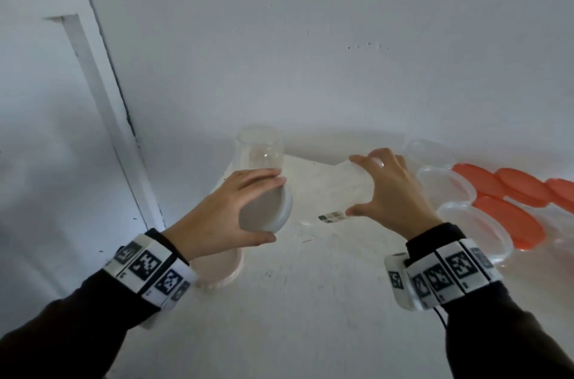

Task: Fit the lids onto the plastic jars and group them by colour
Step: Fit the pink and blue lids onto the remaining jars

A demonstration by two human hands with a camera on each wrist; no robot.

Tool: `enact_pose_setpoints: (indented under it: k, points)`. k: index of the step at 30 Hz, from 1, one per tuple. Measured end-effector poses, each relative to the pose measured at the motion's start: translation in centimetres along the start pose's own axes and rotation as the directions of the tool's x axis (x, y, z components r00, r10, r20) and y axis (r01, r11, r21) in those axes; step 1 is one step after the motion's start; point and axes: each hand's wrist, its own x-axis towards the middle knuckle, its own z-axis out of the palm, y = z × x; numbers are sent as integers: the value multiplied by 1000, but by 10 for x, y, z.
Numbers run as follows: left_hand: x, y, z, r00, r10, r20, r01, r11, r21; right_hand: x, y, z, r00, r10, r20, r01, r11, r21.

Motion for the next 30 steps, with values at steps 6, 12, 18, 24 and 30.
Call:
enact_pose_setpoints:
  k: [6, 12, 18, 24, 30]
  points:
    - [13, 7, 1, 997, 67, -35, -69, 997, -36, -22, 6, 3, 999, 30, 33, -32, 997, 69]
    - [20, 16, 3, 989, 142, -48, -144, 989, -22, -40, 17, 14, 996, 5, 92, -14, 995, 100]
    - [27, 22, 0, 983, 153, -101, -160, 985, -63, -55, 19, 30, 990, 76, 117, -101, 967, 233]
    - [37, 28, -6, 984, 116, -135, -130, 987, -98, -60, 19, 41, 976, 134, 170, -185, 923, 337]
    - [49, 31, -6, 973, 156, -169, -172, 982, -82, -51, 21, 54, 950, 137, 282, -286, 746, 601]
